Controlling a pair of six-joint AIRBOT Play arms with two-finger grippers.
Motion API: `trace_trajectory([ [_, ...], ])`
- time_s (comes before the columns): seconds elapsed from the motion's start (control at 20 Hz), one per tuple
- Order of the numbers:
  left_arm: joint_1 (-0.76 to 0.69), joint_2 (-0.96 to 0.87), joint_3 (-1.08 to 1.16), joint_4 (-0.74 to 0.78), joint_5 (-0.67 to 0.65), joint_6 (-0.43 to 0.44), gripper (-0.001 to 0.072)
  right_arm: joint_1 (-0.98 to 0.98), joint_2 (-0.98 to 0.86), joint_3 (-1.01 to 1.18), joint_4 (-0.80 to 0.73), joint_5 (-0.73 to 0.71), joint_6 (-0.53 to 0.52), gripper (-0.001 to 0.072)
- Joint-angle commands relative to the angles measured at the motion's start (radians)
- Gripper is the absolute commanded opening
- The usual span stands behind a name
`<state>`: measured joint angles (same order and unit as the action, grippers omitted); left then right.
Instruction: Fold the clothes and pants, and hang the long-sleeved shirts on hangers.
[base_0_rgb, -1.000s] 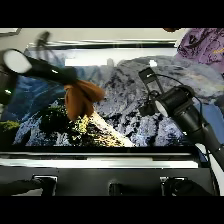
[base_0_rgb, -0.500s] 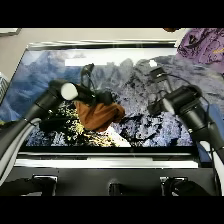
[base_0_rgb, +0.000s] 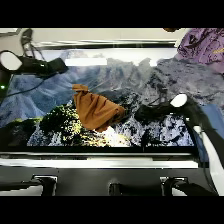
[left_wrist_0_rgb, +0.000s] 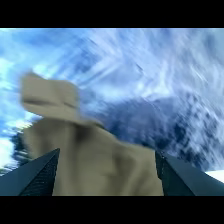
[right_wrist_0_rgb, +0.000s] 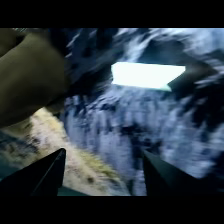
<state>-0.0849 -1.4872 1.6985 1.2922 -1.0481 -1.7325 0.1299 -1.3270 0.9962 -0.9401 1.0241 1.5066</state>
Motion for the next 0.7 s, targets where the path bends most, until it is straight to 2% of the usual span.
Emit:
trace_trajectory([
  [0.0, 0.105, -0.010, 0.011, -0.002, 0.013, 0.012, 0.0720, 0.130, -0.123, -0.026, 0.204, -0.083, -0.079, 0.0553],
  [0.35, 0.125, -0.029, 0.008, -0.002, 0.008, 0.012, 0.0720, 0.316, -0.195, -0.026, 0.380, -0.313, -0.077, 0.0544],
  [0.5, 0.128, -0.052, 0.008, -0.002, -0.019, 0.012, 0.0720, 0.366, -0.222, -0.026, 0.390, -0.387, -0.040, 0.0541],
  [0.6, 0.130, -0.068, 0.008, -0.002, -0.037, 0.012, 0.0720, 0.397, -0.243, -0.025, 0.427, -0.432, -0.040, 0.0522],
  [0.65, 0.129, -0.076, 0.008, -0.002, -0.041, 0.012, 0.0720, 0.411, -0.253, -0.025, 0.435, -0.453, -0.038, 0.0472],
])
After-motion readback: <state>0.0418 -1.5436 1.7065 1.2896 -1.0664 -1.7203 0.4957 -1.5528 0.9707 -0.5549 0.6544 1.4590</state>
